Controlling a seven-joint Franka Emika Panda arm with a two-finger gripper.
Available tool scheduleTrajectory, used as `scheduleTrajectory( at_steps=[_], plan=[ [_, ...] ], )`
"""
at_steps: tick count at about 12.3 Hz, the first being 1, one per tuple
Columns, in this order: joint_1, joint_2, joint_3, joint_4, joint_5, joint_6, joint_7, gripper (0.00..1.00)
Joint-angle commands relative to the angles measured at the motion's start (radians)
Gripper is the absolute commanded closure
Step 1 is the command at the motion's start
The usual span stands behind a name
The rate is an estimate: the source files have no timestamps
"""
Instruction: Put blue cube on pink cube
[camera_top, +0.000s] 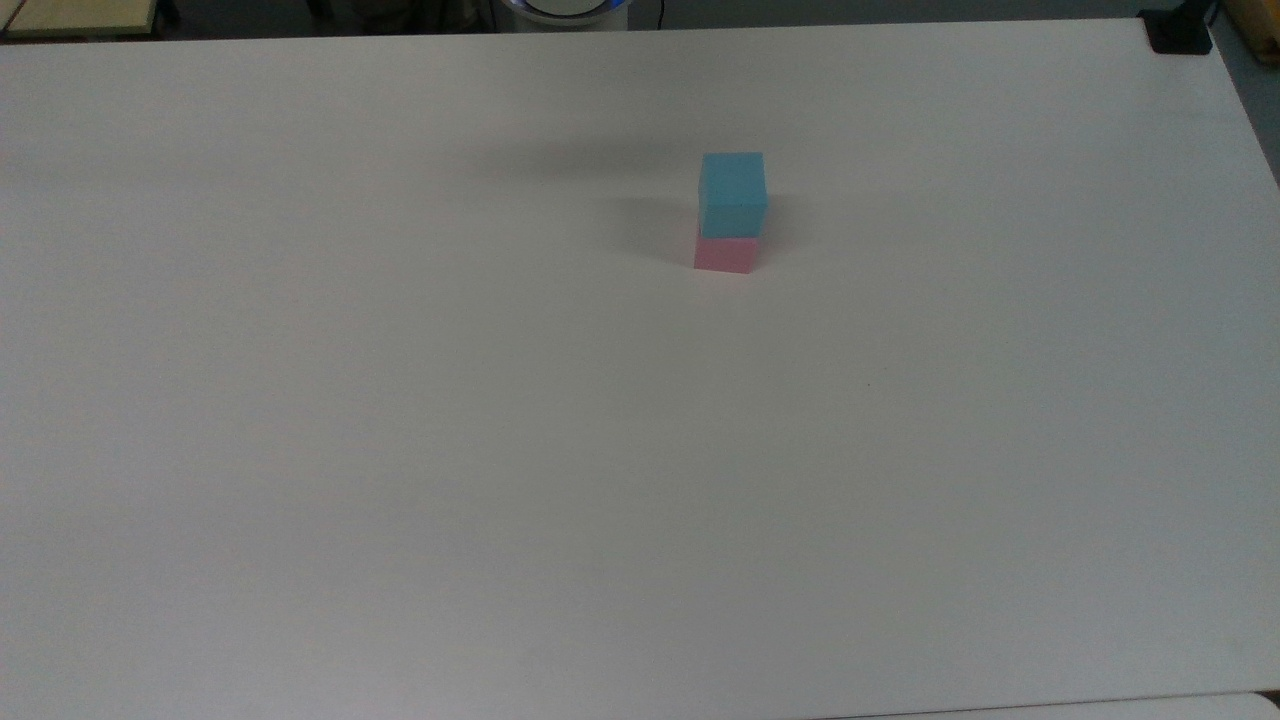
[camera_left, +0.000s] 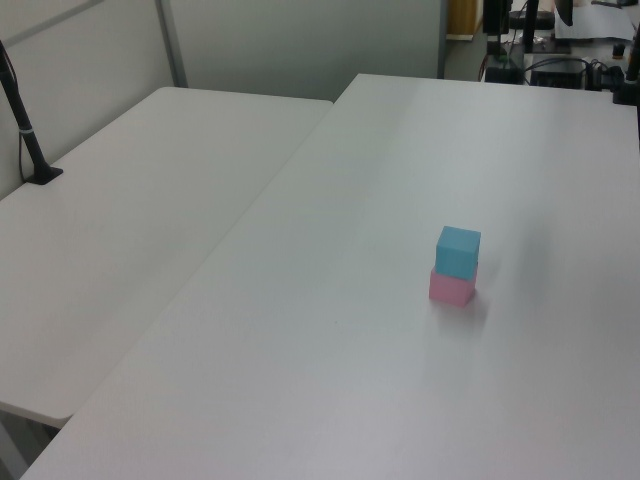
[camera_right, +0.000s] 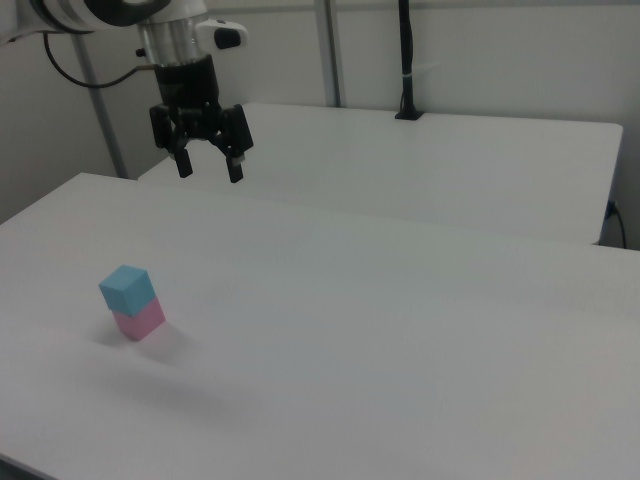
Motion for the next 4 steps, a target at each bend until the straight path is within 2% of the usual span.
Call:
scheduleTrajectory(
  at_steps=[1, 4],
  plan=[
    [0.039, 0.004, 0.003, 0.009, 0.021, 0.013, 0.071, 0.00],
    [0.023, 0.011, 0.024, 0.010, 0.052, 0.016, 0.068, 0.00]
  ],
)
